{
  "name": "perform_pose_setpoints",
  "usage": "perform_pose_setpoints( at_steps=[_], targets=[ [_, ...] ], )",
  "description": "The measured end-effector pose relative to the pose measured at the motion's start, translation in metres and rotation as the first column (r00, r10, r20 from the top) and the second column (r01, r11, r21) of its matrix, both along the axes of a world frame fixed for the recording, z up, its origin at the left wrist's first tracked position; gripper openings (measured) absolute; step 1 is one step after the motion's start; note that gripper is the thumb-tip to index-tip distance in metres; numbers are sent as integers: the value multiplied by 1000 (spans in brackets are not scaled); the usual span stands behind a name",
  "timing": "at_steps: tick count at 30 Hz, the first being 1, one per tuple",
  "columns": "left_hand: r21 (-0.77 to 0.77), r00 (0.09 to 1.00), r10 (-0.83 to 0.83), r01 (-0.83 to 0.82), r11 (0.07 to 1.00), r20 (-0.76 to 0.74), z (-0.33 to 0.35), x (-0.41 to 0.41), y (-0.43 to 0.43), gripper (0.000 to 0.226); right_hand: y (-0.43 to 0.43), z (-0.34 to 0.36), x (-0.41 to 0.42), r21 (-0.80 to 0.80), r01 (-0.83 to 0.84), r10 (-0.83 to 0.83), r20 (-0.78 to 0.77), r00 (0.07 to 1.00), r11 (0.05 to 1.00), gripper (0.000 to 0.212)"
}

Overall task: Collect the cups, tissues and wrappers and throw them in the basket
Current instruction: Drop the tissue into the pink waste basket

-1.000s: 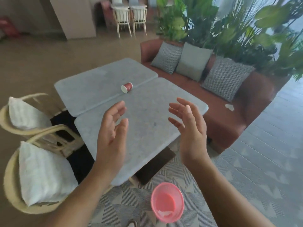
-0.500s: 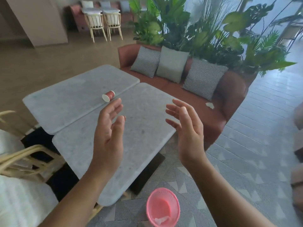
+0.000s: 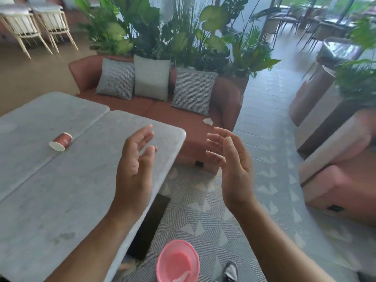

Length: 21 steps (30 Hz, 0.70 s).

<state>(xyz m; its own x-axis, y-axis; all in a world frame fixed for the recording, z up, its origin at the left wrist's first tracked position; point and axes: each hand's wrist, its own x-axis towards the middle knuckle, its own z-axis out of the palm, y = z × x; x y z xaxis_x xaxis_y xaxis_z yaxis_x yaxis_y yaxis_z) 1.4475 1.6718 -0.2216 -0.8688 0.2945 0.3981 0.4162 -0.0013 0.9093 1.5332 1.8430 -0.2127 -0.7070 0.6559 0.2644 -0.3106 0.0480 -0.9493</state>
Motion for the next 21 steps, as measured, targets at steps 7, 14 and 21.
perform_pose_setpoints(
  at_steps=[7, 14, 21],
  targets=[
    [-12, 1000, -8, 9, 1000, 24, -9, -9, 105, 53, 100, -13, -11, 2, -4, 4, 18, 1000, 1000, 49],
    [39, 995, 84, -86, 996, 45, -19, -23, 215, 56, 224, -12, -42, 43, -93, 92, 26, 995, 995, 41],
    [62, 991, 117, -122, 991, 72, -25, -51, 281, 53, 305, -26, -85, 44, -133, 129, 86, 988, 990, 36]
  ],
)
